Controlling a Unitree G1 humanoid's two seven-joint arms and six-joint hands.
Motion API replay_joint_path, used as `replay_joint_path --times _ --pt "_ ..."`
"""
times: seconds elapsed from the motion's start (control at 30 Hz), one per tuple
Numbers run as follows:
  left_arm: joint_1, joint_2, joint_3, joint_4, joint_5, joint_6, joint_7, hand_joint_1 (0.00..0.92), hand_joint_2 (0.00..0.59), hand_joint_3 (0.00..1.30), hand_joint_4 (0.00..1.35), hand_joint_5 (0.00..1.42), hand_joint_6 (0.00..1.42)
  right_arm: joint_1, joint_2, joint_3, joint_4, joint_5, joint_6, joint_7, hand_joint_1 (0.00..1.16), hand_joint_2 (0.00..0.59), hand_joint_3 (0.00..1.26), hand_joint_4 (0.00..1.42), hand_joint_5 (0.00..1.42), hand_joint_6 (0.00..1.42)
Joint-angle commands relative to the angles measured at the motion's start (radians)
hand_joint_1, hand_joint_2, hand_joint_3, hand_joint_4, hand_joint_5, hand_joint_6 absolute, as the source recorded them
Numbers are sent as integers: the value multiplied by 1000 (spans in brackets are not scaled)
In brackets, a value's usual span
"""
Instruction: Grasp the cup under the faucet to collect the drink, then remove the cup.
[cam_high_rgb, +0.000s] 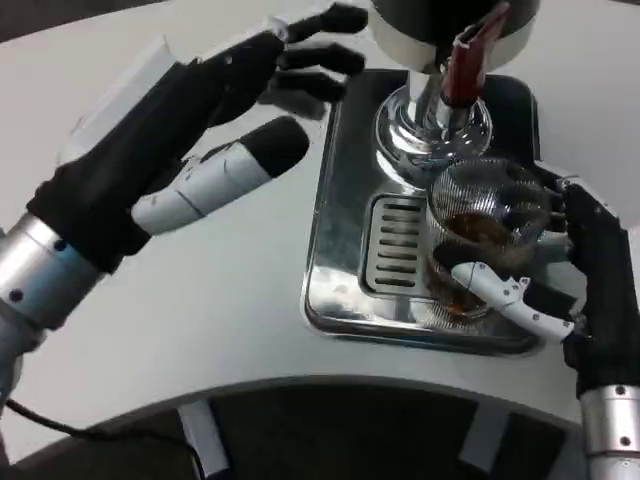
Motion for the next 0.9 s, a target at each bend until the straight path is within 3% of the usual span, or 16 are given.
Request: replay_joint_path --times 0.03,0.53,0.9 --pt "85 11 21 -18 27 -1 29 0 91 219 265 320 373 37 -5 1 -57 15 -37 15 790 239 617 660 746 776" --pt "246 -16 0 -14 84 -5 97 0 93 219 247 299 362 99 -4 -1 -119 26 -46 29 805 236 653 695 818 859" --pt "315 -12 -55 4 180 -19 116 0 97 211 209 243 314 164 -6 21 -235 13 -48 54 813 227 679 752 878 930"
